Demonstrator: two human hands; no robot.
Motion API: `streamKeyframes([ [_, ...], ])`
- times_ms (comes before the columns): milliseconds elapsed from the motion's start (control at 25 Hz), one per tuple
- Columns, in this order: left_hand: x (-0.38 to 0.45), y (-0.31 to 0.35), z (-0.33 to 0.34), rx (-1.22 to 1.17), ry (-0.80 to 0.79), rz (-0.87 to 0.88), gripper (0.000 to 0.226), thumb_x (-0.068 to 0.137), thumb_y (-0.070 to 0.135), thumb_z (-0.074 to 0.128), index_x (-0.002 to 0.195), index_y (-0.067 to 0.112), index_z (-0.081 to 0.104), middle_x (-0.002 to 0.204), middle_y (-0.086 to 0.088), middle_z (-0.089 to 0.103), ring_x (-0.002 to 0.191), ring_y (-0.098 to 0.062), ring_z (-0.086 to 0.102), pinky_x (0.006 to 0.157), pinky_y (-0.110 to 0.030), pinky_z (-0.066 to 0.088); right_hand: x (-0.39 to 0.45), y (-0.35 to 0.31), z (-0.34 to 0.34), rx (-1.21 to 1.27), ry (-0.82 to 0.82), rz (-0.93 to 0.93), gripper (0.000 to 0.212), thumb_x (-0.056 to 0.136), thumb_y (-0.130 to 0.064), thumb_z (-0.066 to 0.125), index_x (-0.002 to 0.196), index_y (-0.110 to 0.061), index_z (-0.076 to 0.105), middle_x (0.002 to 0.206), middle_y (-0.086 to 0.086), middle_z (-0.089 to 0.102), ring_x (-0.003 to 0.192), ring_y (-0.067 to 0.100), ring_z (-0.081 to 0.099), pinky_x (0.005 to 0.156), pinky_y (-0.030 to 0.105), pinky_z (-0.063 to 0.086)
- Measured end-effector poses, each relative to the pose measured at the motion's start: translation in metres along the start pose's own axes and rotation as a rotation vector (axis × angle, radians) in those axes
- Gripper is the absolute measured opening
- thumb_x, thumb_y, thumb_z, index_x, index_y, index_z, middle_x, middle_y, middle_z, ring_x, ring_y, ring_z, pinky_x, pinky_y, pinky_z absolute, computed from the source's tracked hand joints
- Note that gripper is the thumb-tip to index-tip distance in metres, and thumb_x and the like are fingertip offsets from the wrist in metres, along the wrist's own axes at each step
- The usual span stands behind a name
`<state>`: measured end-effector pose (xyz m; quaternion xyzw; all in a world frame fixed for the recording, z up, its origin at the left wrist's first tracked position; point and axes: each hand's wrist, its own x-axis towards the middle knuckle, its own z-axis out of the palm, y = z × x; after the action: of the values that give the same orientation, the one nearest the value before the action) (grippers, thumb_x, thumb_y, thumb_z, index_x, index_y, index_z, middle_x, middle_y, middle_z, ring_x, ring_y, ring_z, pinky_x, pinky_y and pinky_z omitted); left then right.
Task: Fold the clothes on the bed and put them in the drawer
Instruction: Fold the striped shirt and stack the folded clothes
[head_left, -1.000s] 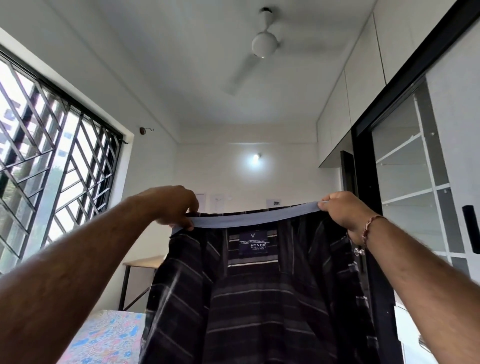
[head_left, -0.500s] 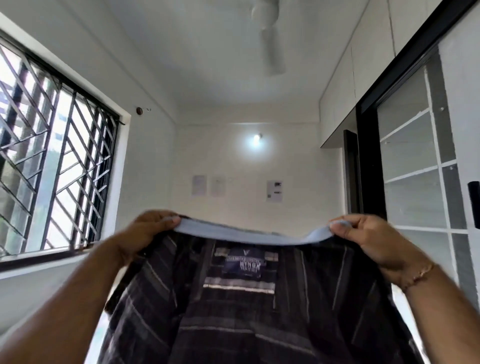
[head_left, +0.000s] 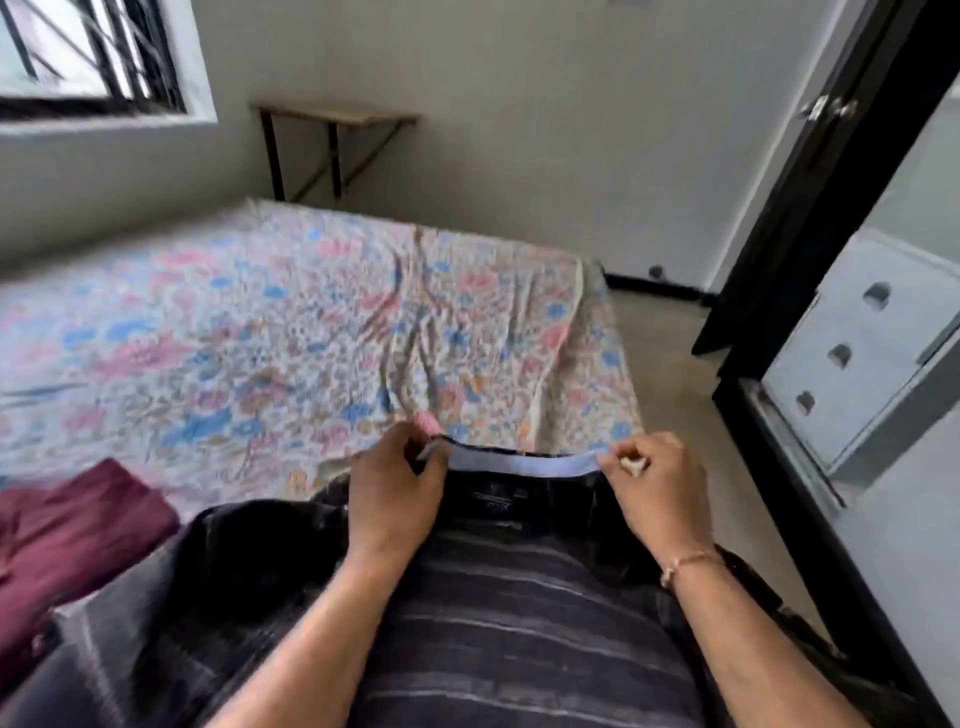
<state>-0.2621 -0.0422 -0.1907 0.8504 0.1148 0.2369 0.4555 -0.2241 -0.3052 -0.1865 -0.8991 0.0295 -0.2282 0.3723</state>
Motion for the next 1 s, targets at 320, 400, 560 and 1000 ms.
streamKeyframes([
  [320,-0.035,-0.013,0.034,-0.332,-0.256,-0.326,0.028,0.107,0.03,0.055,0.094,0.017,0.077,0.086,0.0,0.077,0.087,-0.02,0.073,0.078,-0.04,0.056,-0.097,0.028,0.02,0.943,-0.071,0.955,0.007,0.097,-0.002,0.065,0.095,-0.008,0.064,0.083,0.012,0.07,0.06,0.018,0.072,0.046,0.023,0.056],
  [400,-0.049,-0.004,0.036,-0.315,-0.294,-0.199,0.02,0.105,0.031,0.059,0.103,0.024,0.078,0.09,0.011,0.078,0.087,-0.006,0.072,0.08,-0.033,0.059,-0.101,0.014,0.012,1.135,-0.052,0.962,0.009,0.096,0.0,0.065,0.095,-0.009,0.062,0.086,0.011,0.073,0.076,0.027,0.077,0.057,0.027,0.062],
  [560,-0.084,0.016,0.033,-0.311,-0.249,-0.144,0.003,0.096,0.03,0.074,0.096,0.027,0.075,0.083,0.012,0.077,0.08,-0.003,0.073,0.074,-0.029,0.059,-0.118,-0.011,0.006,1.307,-0.058,0.863,0.01,0.092,0.0,0.067,0.092,-0.01,0.066,0.088,0.009,0.076,0.089,0.031,0.077,0.072,0.031,0.063],
  [1000,-0.118,0.005,0.053,-0.387,-0.309,-0.288,0.015,0.089,0.014,0.082,0.097,0.026,0.078,0.086,0.013,0.079,0.084,-0.002,0.075,0.086,-0.032,0.062,-0.136,-0.018,0.039,1.211,-0.132,0.795,0.008,0.083,0.002,0.076,0.09,0.004,0.071,0.089,0.021,0.074,0.08,0.026,0.069,0.074,0.027,0.059],
])
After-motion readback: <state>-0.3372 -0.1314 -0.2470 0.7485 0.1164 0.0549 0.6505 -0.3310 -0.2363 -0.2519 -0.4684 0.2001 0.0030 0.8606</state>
